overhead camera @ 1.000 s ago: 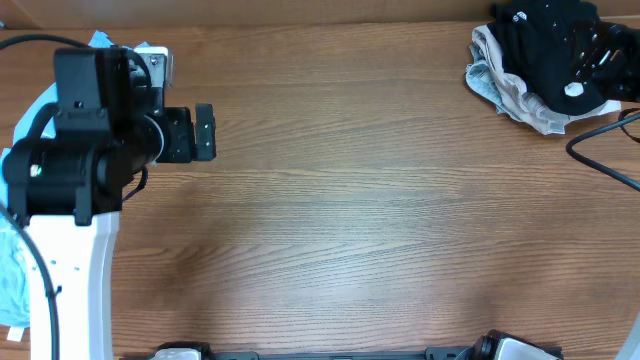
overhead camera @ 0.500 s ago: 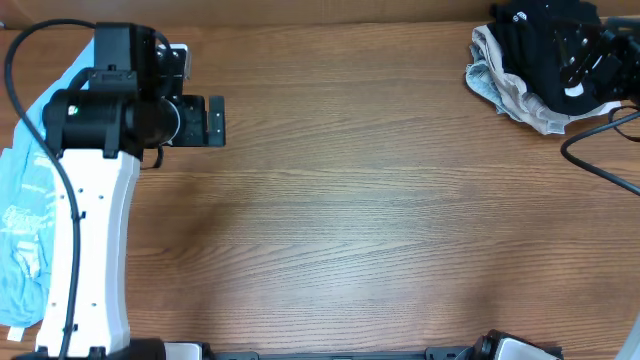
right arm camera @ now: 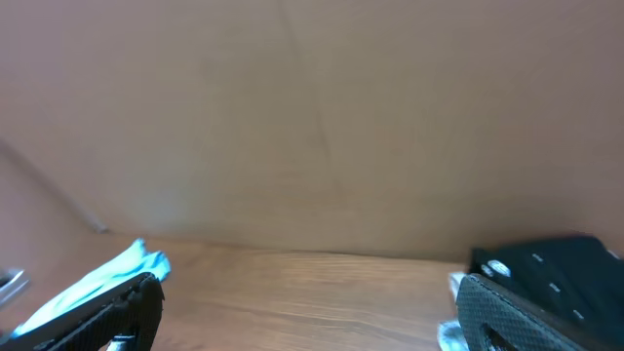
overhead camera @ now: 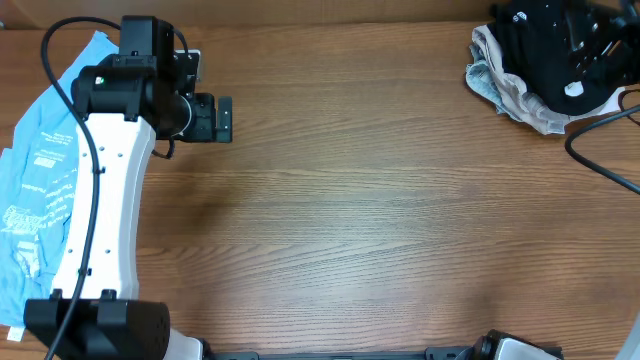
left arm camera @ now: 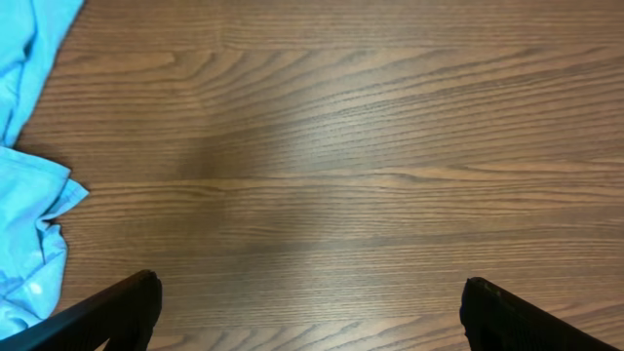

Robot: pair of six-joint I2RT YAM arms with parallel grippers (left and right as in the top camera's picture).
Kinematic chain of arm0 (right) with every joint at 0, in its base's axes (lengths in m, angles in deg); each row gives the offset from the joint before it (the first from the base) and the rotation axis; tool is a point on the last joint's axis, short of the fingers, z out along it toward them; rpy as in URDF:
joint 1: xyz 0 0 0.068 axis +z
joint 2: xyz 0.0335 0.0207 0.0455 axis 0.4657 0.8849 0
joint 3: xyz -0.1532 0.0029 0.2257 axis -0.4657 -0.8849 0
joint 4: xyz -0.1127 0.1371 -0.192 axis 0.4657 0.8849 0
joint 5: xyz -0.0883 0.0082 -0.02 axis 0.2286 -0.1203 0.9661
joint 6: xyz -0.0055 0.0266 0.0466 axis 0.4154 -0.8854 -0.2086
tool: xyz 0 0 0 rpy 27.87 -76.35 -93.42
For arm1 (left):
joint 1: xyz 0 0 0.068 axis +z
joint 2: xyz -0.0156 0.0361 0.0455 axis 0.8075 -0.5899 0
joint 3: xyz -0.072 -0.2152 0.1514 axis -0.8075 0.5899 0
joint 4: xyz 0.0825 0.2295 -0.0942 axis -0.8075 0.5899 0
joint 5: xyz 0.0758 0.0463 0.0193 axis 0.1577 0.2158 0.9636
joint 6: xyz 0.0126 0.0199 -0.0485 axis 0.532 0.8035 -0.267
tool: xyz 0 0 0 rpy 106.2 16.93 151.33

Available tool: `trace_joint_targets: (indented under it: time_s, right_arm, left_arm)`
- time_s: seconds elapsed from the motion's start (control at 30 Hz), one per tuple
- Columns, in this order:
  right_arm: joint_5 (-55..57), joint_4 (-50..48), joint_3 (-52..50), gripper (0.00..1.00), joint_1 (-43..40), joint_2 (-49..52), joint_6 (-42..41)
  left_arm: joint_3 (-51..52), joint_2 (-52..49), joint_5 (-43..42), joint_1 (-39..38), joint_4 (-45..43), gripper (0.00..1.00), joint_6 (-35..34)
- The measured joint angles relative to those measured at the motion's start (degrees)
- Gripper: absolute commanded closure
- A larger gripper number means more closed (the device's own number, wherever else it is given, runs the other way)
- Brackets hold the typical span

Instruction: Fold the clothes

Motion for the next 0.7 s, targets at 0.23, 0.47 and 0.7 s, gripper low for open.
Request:
trace_joint_targets:
  time_s: [0.23, 0.47, 0.7]
  right_arm:
    - [20.3, -8.9, -8.7, 0.00, 13.2, -7.5, -2.7]
    - [22.5, -37.0, -40.2, 0.00, 14.9, -29.5, -3.8]
    - [20.2, -53.5, -74.0, 0.00, 15.0, -43.0, -8.9]
  left_arm:
    - [0.0, -2.4, 0.0, 0.0, 0.0, 0.00, 0.0]
    - [0.0, -2.8, 0.2, 0.0, -0.1, 0.00, 0.0]
    - [0.0, -2.8, 0.2, 0.0, 0.0, 0.00, 0.0]
